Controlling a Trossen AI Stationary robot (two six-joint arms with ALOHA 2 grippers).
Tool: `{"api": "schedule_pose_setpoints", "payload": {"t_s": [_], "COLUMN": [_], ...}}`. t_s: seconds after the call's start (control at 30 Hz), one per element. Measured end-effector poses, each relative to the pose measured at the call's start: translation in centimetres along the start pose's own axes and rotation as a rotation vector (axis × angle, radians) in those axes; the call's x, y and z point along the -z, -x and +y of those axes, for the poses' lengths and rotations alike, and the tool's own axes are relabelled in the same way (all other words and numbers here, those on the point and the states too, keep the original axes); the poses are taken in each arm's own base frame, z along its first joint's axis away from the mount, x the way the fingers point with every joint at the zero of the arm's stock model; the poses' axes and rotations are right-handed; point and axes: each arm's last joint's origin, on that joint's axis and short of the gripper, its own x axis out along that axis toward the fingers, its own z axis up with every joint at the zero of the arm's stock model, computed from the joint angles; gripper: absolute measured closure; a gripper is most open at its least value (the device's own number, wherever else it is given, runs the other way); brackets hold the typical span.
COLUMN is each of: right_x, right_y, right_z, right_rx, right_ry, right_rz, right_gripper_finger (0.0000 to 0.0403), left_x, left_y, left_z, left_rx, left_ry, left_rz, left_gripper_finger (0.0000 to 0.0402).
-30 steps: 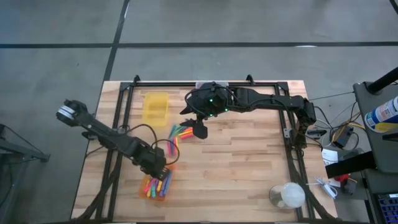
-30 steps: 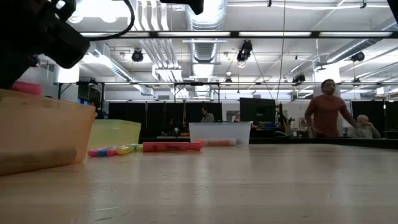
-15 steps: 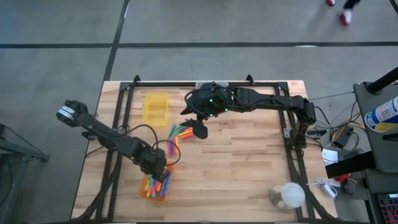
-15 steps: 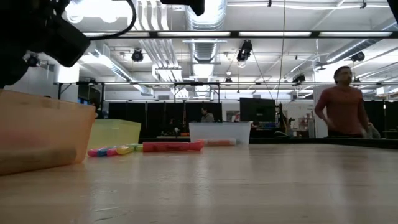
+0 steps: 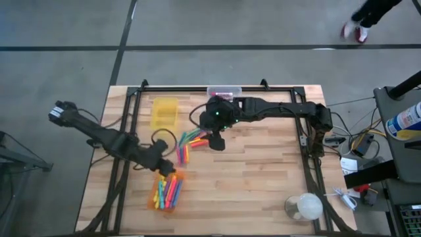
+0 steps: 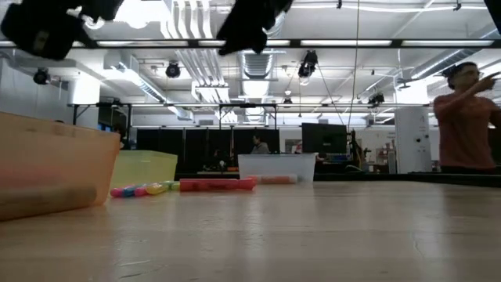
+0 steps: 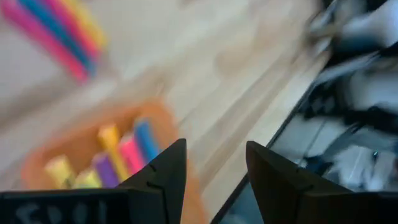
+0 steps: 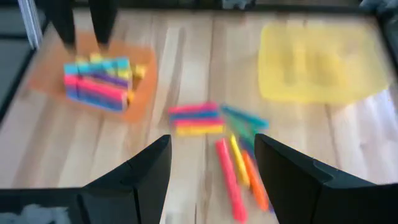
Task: Pick & Place Markers
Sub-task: Put the red highlighter into the orange bin
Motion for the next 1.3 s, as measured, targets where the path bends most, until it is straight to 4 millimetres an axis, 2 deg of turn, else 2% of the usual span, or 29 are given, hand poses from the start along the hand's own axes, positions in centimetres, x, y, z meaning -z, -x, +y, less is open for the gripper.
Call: {"api": "schedule_pose_setpoints", "payload": {"t_s": [0.13,0.3,0.5,0.63,0.77,0.97,1.17,1.3], "right_x": [2.1,4.4,7.1,8.3,9.8,10.6,10.5,11.4], "right_y": [-1.8,-4.1,-5.9,-7.5,-10.0,-12.9,-14.5,-15.4], "right_z": [-0.3,-0.9,-1.7,-2.4,-2.8,-3.5,-4.2,-4.3], "right_rx": [-0.001,0.026,0.038,0.041,0.030,0.022,0.019,0.011], "right_ry": [0.033,0.088,0.083,0.078,0.084,0.064,0.050,0.045], "right_rz": [0.070,0.055,0.063,0.098,0.183,0.266,0.318,0.373], "right_gripper_finger": [0.0181,0.0181,0.0181,0.0181,0.0181,0.0181,0.0181,0.0182], "left_x": [-1.0,-2.2,-2.9,-3.0,-3.0,-3.0,-3.0,-3.1], "left_y": [3.0,6.0,8.4,8.9,9.1,9.1,9.1,9.2], "left_z": [-0.7,-1.4,-2.4,-2.7,-2.9,-2.9,-2.9,-3.0], "left_rx": [0.101,0.231,0.384,0.420,0.442,0.449,0.455,0.462], "left_ry": [-0.028,-0.073,-0.105,-0.134,-0.125,-0.109,-0.105,-0.098], "left_rz": [-0.196,-0.465,-0.626,-0.651,-0.657,-0.654,-0.655,-0.657], "left_gripper_finger": [0.0243,0.0243,0.0243,0.0243,0.0243,0.0243,0.0243,0.0243]}}
